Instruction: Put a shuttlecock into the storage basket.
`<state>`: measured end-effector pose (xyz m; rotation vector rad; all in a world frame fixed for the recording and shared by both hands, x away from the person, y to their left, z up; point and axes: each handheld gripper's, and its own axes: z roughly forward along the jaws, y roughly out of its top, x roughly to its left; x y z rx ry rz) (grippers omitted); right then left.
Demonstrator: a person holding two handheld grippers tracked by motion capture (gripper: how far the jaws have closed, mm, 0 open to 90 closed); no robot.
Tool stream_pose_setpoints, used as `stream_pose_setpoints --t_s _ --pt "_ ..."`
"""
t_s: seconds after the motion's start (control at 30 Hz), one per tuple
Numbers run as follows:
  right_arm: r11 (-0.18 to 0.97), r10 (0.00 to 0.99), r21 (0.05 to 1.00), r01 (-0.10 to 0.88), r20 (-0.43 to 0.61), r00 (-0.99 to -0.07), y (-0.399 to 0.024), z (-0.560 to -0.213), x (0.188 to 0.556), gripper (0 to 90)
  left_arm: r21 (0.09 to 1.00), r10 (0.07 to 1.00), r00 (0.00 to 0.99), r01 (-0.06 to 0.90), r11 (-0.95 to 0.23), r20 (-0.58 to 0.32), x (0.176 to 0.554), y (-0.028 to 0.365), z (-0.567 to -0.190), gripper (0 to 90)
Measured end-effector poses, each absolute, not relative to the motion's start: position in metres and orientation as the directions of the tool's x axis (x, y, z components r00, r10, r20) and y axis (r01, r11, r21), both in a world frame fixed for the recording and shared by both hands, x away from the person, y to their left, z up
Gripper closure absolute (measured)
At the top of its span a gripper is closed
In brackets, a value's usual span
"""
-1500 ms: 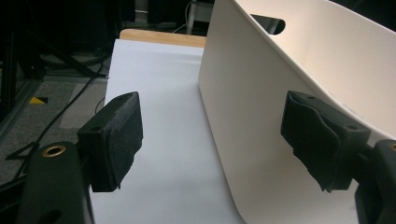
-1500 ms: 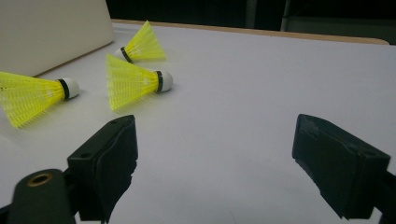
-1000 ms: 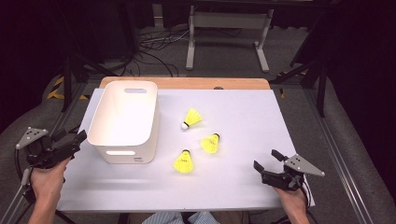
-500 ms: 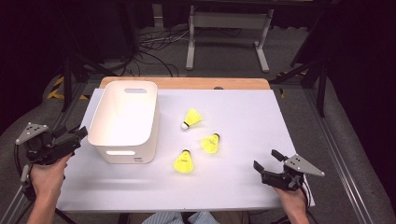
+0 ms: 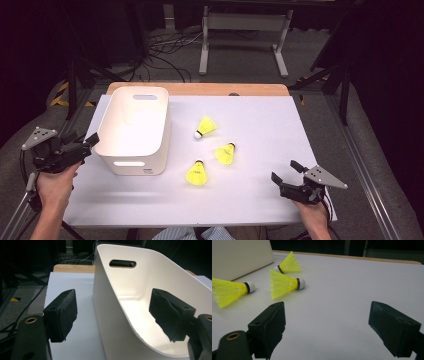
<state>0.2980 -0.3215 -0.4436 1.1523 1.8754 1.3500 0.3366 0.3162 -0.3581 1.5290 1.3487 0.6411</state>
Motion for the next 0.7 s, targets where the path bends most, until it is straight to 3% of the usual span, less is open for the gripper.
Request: stream_pose_setpoints --t_s 0.7 --pt "0.123 0.876 0.938 0.324 0.050 -0.480 -0.322 -0.444 0.299 14.5 0.886 0.925 0.307 0.460 0.063 -0.225 0.341 0.292 -0.351 25.0"
